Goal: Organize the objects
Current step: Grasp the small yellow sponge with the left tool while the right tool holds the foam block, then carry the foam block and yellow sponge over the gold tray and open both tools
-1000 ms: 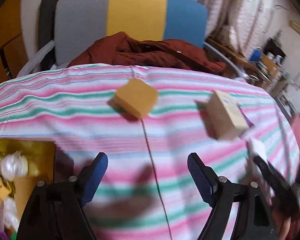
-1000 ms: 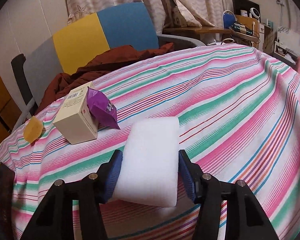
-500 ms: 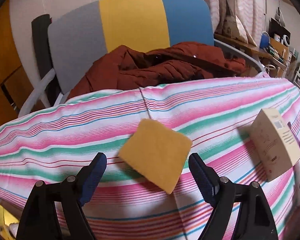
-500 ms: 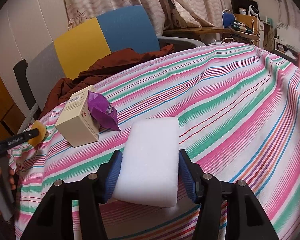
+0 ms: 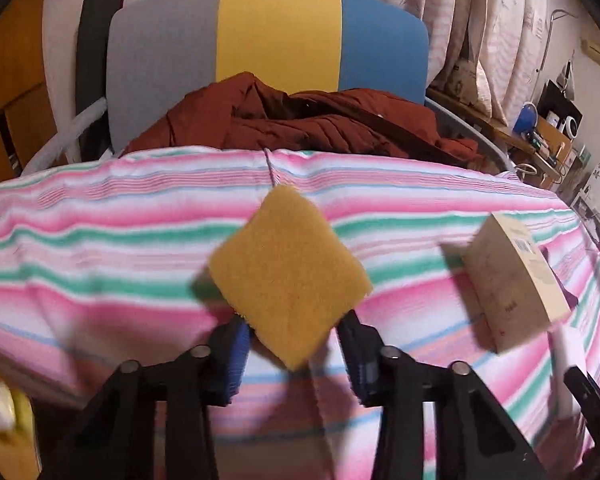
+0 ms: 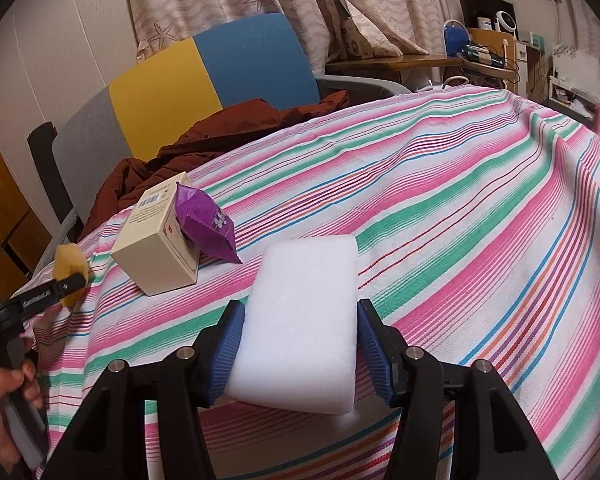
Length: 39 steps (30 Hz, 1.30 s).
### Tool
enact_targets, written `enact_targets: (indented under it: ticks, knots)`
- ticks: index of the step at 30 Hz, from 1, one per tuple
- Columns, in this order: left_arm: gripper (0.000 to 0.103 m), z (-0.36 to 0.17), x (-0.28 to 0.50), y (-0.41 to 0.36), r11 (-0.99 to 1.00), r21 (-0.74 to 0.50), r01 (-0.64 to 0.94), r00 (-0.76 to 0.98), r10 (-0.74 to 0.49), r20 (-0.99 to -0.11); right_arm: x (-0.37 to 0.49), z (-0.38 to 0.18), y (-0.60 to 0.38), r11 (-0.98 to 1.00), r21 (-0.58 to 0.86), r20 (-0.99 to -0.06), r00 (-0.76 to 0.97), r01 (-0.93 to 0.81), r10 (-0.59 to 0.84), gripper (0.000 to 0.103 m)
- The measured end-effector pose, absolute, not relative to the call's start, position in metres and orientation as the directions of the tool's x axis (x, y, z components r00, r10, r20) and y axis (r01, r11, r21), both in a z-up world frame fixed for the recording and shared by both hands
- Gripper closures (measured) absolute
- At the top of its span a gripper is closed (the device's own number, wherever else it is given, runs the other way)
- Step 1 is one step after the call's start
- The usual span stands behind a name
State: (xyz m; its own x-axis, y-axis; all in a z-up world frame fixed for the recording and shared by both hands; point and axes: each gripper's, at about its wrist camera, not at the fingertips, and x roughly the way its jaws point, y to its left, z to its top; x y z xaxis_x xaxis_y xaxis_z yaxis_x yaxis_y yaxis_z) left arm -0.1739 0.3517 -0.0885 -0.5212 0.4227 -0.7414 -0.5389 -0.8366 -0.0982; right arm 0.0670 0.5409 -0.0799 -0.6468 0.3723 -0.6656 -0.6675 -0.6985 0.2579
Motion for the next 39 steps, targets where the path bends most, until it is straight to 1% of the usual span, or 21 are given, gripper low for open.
enact_targets:
  ticks: [2, 7, 13, 20, 25, 27, 32, 36, 39]
  knots:
    - [0.067, -0.088, -0.165, 0.35, -0.836, -0.091, -0.541, -0.531, 0.423, -0.734, 0.067, -0.08, 0.541, -0.698, 0.257, -0.664, -0.647, -0.668, 0.374, 0.046]
    - [0.069, -0.085, -0.146, 0.339, -0.827, -0.107, -0.551, -0.541, 0.452, -0.709, 0.069, -0.075, 0.537, -0.696, 0.237, -0.65, -0.643, -0.677, 0.404, 0.047]
    - [0.069, -0.083, -0.124, 0.319, -0.839, -0.127, -0.53, -0.564, 0.46, -0.686, 0.075, -0.066, 0.53, -0.698, 0.218, -0.61, -0.653, -0.682, 0.448, 0.047]
    - [0.069, -0.077, -0.085, 0.307, -0.827, -0.075, -0.558, -0.605, 0.466, -0.645, 0.075, -0.057, 0.519, -0.729, 0.186, -0.58, -0.673, -0.658, 0.459, 0.047]
    - [0.069, -0.071, -0.054, 0.298, -0.797, -0.036, -0.603, -0.618, 0.495, -0.611, 0.08, -0.054, 0.503, -0.763, 0.188, -0.582, -0.695, -0.619, 0.421, 0.047]
    - [0.069, -0.067, -0.045, 0.292, -0.793, -0.039, -0.608, -0.622, 0.506, -0.597, 0.084, -0.052, 0.497, -0.776, 0.19, -0.582, -0.706, -0.601, 0.404, 0.047]
    - [0.069, -0.058, -0.027, 0.271, -0.764, -0.117, -0.634, -0.573, 0.566, -0.592, 0.093, -0.05, 0.473, -0.807, 0.212, -0.597, -0.727, -0.551, 0.339, 0.047]
    - [0.069, -0.055, -0.007, 0.251, -0.743, -0.129, -0.657, -0.55, 0.59, -0.591, 0.095, -0.047, 0.449, -0.829, 0.234, -0.606, -0.743, -0.508, 0.285, 0.047]
    - [0.069, -0.05, 0.003, 0.226, -0.741, -0.176, -0.648, -0.542, 0.611, -0.577, 0.093, -0.038, 0.432, -0.848, 0.239, -0.596, -0.761, -0.472, 0.256, 0.047]
